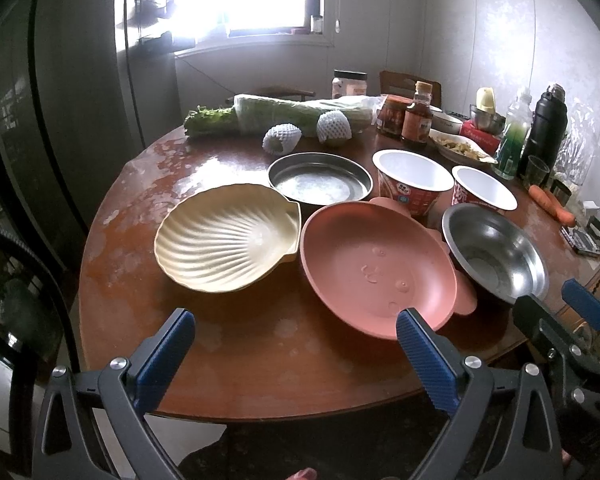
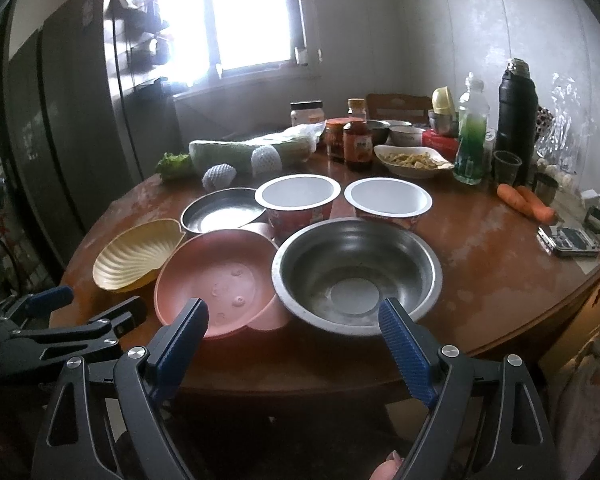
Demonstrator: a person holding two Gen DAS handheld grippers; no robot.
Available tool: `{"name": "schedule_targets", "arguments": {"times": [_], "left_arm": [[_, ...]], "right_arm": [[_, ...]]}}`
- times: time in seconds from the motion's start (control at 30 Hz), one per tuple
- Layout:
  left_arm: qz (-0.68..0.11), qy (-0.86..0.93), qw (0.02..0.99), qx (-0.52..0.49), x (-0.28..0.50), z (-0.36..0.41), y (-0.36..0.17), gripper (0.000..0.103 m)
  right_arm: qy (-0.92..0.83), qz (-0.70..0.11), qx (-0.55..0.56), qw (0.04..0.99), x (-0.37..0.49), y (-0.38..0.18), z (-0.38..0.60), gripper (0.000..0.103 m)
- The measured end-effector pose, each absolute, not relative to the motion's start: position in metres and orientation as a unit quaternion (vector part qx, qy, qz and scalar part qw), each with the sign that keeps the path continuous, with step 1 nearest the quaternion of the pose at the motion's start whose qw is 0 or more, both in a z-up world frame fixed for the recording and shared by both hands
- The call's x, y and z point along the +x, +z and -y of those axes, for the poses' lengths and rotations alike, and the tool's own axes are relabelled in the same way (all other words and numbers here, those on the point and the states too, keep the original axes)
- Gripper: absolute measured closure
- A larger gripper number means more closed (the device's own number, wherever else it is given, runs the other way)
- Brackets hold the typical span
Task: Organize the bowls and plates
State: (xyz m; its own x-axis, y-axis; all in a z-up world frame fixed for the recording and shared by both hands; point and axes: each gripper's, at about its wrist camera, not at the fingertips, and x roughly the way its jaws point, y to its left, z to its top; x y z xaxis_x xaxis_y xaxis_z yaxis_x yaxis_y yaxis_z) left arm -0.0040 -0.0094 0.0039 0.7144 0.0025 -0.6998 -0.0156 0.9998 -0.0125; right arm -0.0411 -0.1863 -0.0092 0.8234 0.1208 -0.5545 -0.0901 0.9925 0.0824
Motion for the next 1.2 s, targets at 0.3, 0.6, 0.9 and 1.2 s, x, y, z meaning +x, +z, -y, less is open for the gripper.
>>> {"name": "schedule_targets", "arguments": {"times": [0.3,0.6,0.9,1.2], "left_arm": [[-0.374,0.005,0.927,-0.011,-0.005,0.004,0.009,0.002],[-0.373,0.005,0.928,-0.01,-0.006,0.003,0.009,0.002],[-0.371,0.005,0.929,-0.01,-0.006,0.002,0.009,0.002],[-0.355,0.01,0.935,-0.024,-0.011,-0.012,0.016,0.002]], "right_arm": [[0.055,-0.29,0.024,0.955,-0.042,-0.009,0.185,0.015],[0.056,-0.289,0.023,0.955,-0.043,-0.008,0.185,0.015],[0.056,-0.29,0.021,0.955,-0.041,-0.007,0.185,0.015],[0.068,-0.28,0.014,0.957,-0.037,-0.002,0.179,0.015]]}}
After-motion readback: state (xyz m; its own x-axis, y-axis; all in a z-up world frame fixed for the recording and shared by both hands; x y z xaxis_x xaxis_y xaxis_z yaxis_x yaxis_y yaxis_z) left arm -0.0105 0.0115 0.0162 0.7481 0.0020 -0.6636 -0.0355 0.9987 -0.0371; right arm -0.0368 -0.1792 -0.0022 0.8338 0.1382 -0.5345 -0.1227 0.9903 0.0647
